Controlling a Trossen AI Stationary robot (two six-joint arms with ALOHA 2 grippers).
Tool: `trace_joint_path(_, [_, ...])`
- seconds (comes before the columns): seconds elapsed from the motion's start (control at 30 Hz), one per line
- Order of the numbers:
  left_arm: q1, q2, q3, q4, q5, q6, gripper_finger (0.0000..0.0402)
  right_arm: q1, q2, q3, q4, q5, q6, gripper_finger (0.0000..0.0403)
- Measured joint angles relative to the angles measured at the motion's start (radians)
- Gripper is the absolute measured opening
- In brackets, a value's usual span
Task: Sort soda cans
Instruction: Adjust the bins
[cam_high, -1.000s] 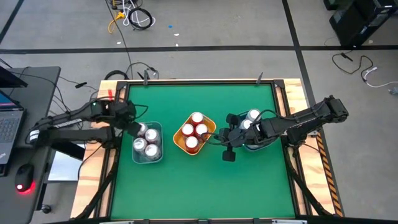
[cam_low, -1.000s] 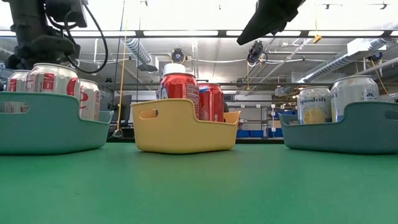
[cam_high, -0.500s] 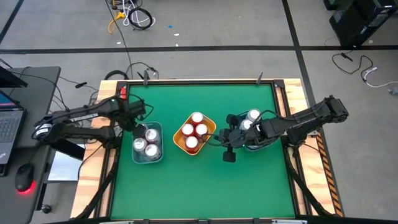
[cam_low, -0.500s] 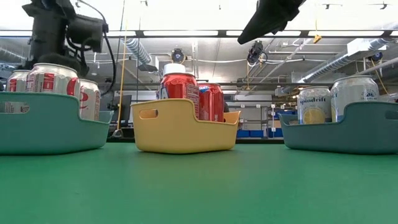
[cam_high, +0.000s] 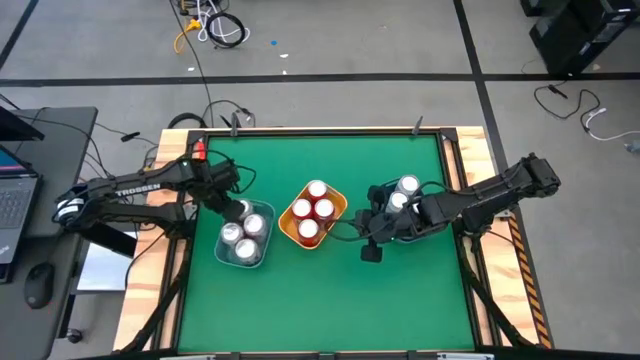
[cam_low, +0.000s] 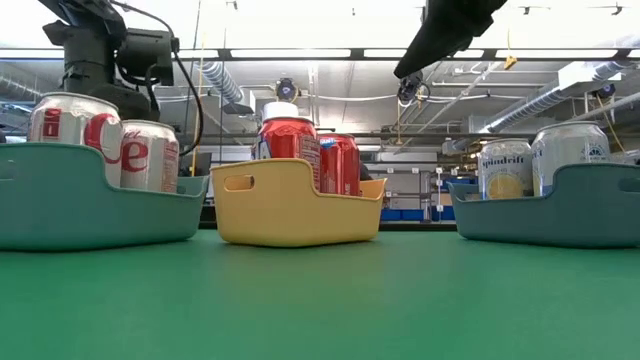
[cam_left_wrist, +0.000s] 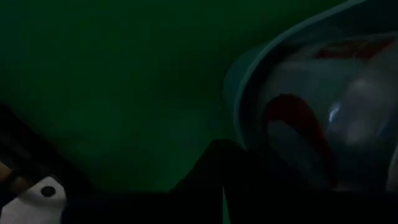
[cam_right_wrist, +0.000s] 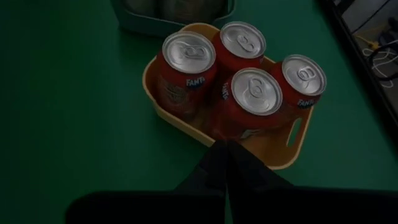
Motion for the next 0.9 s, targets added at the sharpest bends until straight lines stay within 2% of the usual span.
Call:
trace_joint_path(0.17, [0.0,-0.037,0.0,-0.015,-0.002,0.024,0.0,0.0,0.0,0.0,0.001,0.001,0.009,0.0])
trace_joint_path(0.37, [-0.008,-0.163,0.021,-0.12,0.15,-0.028,0.0,0.008,0.0,0.0,-0.007,0.001,0.018,0.0])
trace_joint_path(0.43, [-0.02,-0.201,0.021,-0.171,0.159,-0.066,0.0,0.012,0.0,0.0,-0.006,0.004,0.022,0.0])
trace_joint_path(0.53, [-0.056,-0.236,0.021,-0.163,0.167,-0.106,0.0,0.018,0.0,0.0,-0.006,0.006,0.027,0.0])
trace_joint_path(0.67, [-0.107,-0.226,0.021,-0.149,0.178,-0.16,0.0,0.026,0.0,0.0,-0.006,0.008,0.034,0.0])
trace_joint_path(0.9, [-0.172,-0.125,0.021,-0.14,0.171,-0.205,0.0,0.034,0.0,0.0,-0.005,0.009,0.035,0.0])
